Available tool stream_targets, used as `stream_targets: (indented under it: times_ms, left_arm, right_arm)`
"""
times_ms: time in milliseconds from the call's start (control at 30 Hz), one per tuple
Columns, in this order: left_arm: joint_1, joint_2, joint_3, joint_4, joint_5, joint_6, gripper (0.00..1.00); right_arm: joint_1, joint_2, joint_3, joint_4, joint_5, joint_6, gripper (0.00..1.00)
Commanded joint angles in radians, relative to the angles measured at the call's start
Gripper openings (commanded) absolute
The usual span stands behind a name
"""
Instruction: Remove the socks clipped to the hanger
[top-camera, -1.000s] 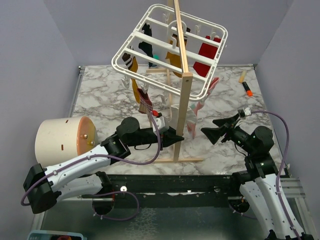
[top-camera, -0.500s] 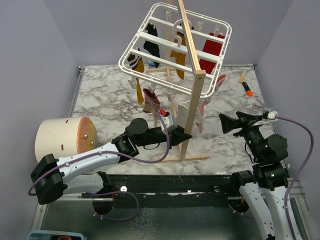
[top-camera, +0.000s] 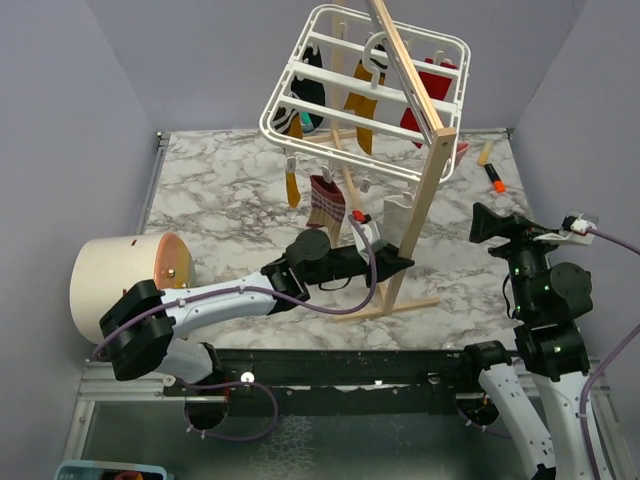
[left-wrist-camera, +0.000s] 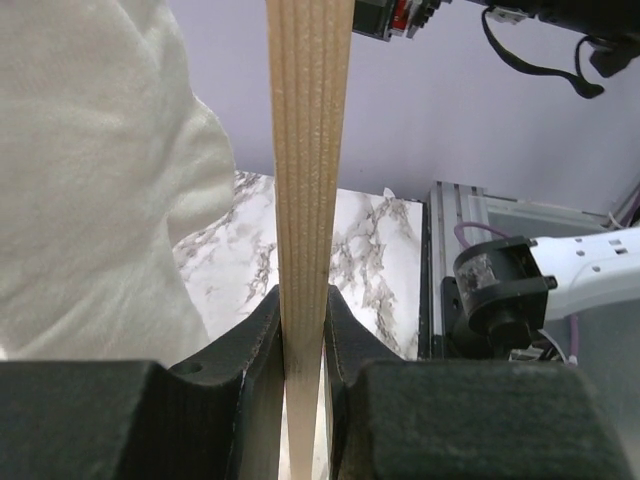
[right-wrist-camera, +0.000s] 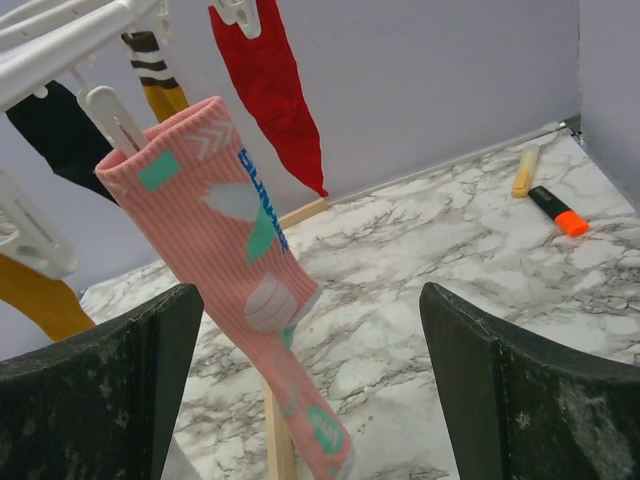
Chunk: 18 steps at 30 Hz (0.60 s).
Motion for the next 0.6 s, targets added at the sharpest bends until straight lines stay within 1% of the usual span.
stream_targets:
  times_ms: [0, 133, 267, 433, 567]
  left_arm:
    - [0.031, 0.087, 0.034, -0.02, -0.276, -0.024, 0.0]
    - [0.012, 0.139, 0.06, 0.012, -0.383, -0.024, 0.0]
    - [-0.007, 0.201, 0.097, 0.041, -0.447, -0.016, 0.0]
    - [-0.02, 0.286, 0.165, 0.06, -0.48, -0.013, 0.0]
    - [-0.023, 0.354, 0.221, 0.074, -0.485, -0.015, 0.0]
  right_arm:
    - [0.005, 0.008, 0.027, -0.012, 0.057, 0.011, 0.96]
    - [0.005, 0.009, 0.026, -0.01, 0.063, 0.008, 0.97]
    - [0.005, 0.008, 0.039, -0.016, 0.092, 0.007, 0.97]
    - [0.005, -0.008, 0.058, -0.023, 0.153, 0.014, 0.97]
    - [0.005, -0.031, 0.059, 0.008, 0.157, 0.003, 0.97]
